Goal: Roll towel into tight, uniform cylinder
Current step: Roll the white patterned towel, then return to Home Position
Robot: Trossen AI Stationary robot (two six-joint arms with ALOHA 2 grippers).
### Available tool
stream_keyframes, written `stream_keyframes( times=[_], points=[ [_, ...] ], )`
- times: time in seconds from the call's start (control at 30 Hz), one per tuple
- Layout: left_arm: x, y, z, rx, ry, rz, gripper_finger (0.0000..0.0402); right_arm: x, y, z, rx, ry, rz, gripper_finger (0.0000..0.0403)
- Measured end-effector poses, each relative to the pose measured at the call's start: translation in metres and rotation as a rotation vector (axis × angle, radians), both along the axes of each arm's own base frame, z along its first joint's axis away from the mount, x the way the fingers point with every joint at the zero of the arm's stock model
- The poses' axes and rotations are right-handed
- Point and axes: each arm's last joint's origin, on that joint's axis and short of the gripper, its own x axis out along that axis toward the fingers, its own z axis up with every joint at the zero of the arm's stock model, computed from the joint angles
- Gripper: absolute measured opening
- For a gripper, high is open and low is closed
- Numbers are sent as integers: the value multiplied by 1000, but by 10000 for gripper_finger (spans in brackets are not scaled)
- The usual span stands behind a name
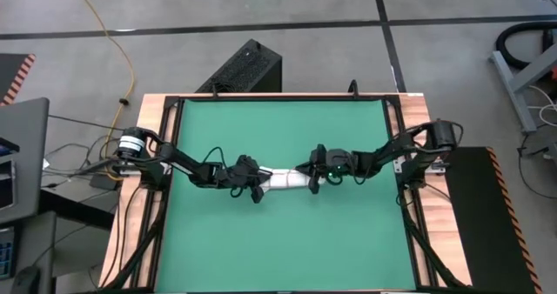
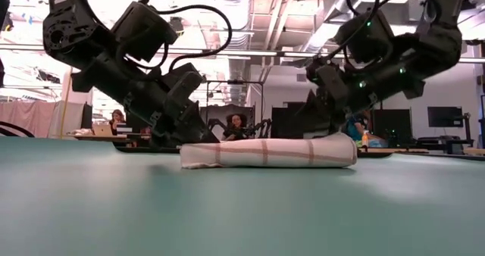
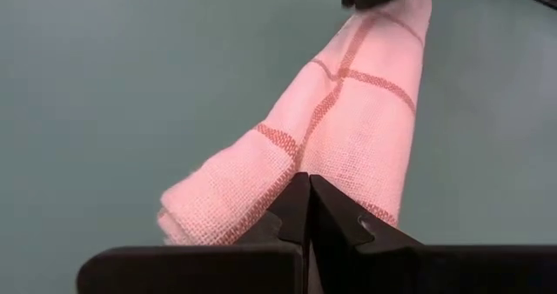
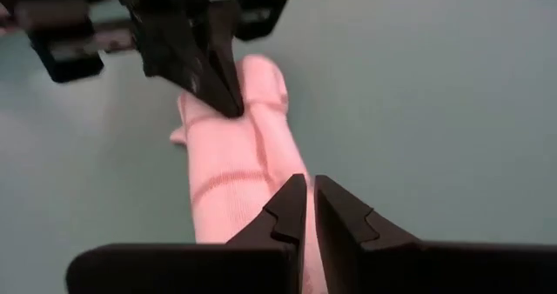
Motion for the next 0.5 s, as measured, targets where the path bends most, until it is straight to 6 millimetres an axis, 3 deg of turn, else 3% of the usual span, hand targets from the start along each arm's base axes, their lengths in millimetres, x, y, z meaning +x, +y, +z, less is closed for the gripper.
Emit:
stream_keyframes(
  times=[0.5],
  points=[
    [-4,3,53,9,-205,50,0,-9,-9,51,-26,-198,-49,50]
  ],
)
